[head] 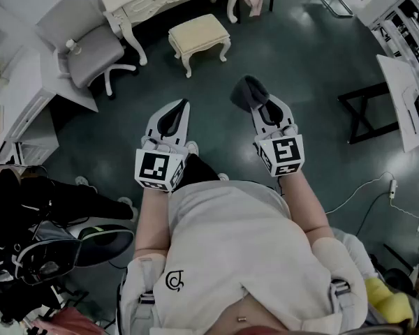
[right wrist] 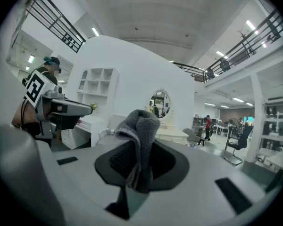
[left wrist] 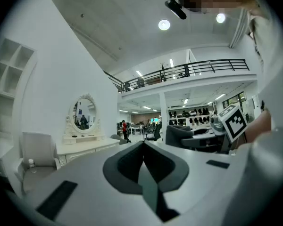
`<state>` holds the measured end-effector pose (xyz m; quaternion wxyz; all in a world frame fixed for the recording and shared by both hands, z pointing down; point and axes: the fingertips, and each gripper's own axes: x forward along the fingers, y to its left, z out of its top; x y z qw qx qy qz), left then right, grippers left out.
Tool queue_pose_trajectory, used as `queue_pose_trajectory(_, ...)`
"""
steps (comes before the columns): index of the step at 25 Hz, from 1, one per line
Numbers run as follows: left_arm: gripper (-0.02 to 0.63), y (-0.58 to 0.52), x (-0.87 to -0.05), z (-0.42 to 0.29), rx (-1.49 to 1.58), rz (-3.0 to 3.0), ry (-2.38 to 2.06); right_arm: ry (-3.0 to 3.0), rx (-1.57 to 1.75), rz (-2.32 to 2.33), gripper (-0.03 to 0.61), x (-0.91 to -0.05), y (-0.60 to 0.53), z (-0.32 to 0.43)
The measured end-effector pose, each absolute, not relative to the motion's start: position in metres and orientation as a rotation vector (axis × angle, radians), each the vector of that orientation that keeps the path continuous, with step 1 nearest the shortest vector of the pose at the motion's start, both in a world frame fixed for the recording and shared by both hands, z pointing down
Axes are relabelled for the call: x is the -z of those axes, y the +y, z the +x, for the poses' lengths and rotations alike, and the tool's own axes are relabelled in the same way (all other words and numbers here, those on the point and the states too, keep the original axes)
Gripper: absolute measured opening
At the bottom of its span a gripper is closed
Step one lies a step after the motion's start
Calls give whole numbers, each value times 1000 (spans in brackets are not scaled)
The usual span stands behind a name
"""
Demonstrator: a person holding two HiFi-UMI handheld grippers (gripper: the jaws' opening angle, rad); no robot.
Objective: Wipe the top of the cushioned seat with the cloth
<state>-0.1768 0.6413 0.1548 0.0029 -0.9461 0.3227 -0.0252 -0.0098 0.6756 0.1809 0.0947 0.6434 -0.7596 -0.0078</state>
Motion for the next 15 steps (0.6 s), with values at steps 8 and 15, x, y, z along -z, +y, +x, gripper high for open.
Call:
queue_pose_trajectory(8, 12, 641, -155, -161, 85, -2972, 1001, -2263, -3, 1899, 66, -187, 678, -1)
queue_pose_trajectory(15, 12, 636, -161, -158, 105, -2982, 1011, -2261, -77, 1934, 69, -196, 671, 8)
